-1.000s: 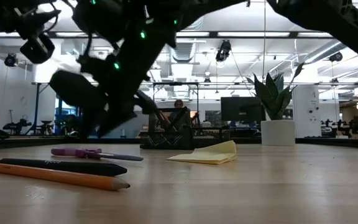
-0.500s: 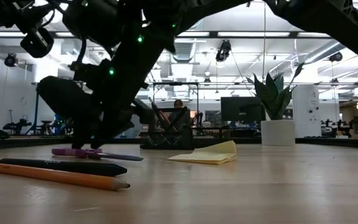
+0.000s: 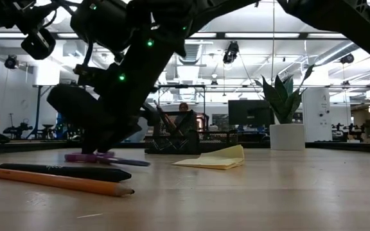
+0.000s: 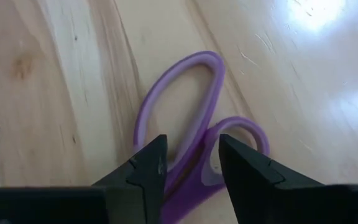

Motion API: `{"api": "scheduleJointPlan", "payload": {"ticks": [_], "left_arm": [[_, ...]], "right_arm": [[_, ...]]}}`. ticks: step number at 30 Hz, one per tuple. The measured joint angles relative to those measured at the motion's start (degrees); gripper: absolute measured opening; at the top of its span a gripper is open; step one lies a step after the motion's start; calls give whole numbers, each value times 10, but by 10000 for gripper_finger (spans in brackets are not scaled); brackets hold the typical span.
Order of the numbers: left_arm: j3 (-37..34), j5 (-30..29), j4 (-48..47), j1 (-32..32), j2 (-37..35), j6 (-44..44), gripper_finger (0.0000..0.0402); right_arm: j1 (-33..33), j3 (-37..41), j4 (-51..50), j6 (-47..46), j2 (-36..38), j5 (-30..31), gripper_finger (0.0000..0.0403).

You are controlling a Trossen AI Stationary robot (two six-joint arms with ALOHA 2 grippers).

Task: Pick and place office supplies into organizer
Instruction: Put the scissors into the desk organizer

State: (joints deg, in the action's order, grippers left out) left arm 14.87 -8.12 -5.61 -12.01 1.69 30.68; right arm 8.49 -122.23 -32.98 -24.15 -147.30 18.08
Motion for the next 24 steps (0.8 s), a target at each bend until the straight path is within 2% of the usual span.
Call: {"api": "scheduleJointPlan", "payload": {"ticks": [3,8,14,24], "left_arm": [[0,0,1,0,0,0,66],[0,0,2,0,0,0,66],[0,0,2,0,0,1,66],[4,0,2,0,0,0,66]], "right_arm": [[0,-5,-33,18,0,3,126],[-6,-4,-82,-28,1,-5,106],[-12,-4,-84,-67,1,-27,86],[-17,-1,-83,-58,1,-30,74]]}}
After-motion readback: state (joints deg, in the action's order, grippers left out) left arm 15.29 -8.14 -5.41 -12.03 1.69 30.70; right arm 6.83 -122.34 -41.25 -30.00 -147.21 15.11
